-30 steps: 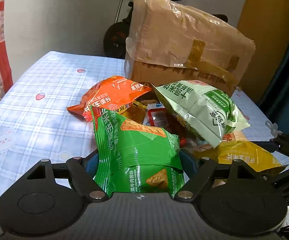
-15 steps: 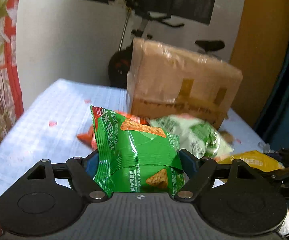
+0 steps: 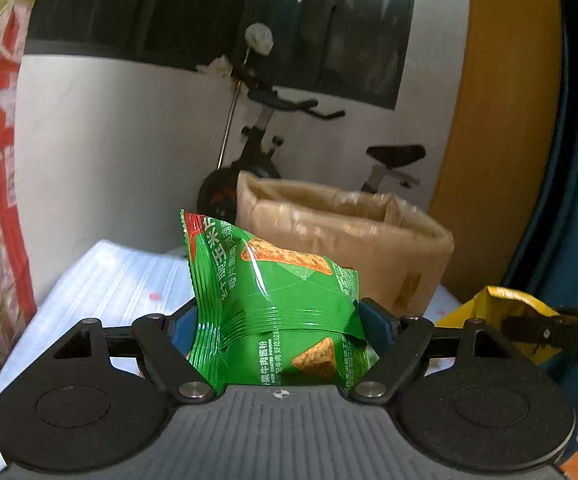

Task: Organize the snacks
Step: 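Lift both held packets and carry them over the lined box, then open both tools to drop the packets into the box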

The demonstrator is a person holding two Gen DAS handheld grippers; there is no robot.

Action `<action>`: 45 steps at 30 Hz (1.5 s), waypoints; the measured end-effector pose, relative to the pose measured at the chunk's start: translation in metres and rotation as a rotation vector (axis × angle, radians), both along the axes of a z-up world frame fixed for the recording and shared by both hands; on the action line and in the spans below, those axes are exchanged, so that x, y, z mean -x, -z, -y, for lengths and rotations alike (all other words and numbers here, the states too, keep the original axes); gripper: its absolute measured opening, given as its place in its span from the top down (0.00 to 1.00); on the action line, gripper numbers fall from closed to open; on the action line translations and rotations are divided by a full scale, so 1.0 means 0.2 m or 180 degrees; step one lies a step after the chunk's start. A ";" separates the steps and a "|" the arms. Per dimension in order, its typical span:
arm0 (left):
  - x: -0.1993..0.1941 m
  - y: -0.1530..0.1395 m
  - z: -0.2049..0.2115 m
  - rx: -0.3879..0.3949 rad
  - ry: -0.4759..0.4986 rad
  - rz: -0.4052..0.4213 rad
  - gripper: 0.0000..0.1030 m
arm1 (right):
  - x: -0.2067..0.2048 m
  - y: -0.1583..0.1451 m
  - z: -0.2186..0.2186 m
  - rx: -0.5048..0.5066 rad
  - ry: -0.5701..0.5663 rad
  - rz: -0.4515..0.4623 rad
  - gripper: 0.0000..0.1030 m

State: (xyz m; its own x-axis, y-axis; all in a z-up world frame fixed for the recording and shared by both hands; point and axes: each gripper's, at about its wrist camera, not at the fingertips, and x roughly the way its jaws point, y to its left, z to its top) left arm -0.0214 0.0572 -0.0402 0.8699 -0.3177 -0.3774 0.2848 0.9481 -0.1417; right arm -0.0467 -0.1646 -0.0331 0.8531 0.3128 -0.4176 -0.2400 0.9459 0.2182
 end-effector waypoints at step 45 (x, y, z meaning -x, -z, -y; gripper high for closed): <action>-1.18 -0.26 0.38 -0.0421 -0.0059 -0.0217 0.10 | -1.08 -0.15 0.34 -0.0061 0.0638 0.0023 0.17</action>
State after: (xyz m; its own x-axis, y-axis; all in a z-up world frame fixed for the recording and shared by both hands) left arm 0.2155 -0.0185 0.0127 0.8461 -0.2453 -0.4732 0.2609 0.9648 -0.0336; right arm 0.1699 -0.2324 -0.0039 0.9020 0.1442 -0.4070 -0.0489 0.9706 0.2356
